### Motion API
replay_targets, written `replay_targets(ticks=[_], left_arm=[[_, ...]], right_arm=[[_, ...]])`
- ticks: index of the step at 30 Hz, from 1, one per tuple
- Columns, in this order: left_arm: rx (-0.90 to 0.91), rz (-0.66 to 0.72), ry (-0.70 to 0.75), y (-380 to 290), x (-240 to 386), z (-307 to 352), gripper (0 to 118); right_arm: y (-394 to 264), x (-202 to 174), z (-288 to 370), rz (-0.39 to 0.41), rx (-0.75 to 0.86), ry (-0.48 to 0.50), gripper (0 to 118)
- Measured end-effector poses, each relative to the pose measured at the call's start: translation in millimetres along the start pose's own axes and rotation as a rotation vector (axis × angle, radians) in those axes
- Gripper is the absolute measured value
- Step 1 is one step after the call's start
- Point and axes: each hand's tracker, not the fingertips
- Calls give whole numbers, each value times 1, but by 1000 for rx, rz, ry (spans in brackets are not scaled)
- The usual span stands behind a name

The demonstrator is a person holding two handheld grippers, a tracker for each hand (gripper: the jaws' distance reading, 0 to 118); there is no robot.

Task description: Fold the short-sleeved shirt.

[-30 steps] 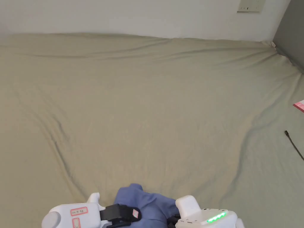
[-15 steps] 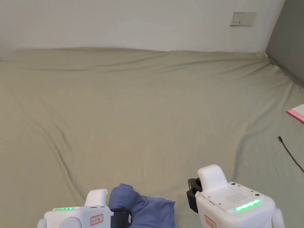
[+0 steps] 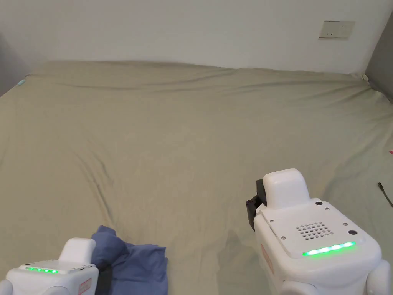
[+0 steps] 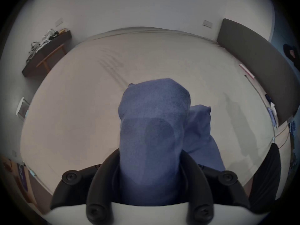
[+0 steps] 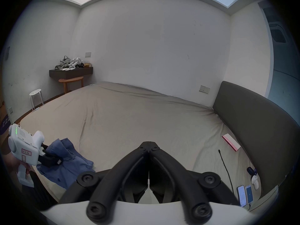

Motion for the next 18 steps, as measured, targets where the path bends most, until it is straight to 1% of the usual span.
replay_targets(ticks=[2, 6, 7, 11, 13, 15, 17, 18], left_arm=[[-7, 5, 32, -3, -21, -1, 33], [-4, -19, 176, -8, -66, -1, 33], [-15, -6, 198, -9, -78, -2, 33], [-33, 50, 227, -10, -134, -6, 33], [-43, 15, 309, -12, -159, -8, 33], [-51, -11, 348, -12, -183, -10, 33], [-61, -1, 368, -12, -211, -13, 33], [-73, -17, 413, -12, -225, -15, 33]], right_arm=[[2, -3, -2, -1, 6, 3, 2], [7, -15, -7, 7, 13, 4, 2], [8, -19, -9, 9, 14, 4, 2], [8, -34, -16, 16, 7, 18, 2], [8, -44, -20, 28, -4, 25, 2], [7, -52, -25, 44, -17, 33, 2], [8, -60, -31, 60, -31, 39, 2], [8, -64, -34, 64, -36, 43, 2]])
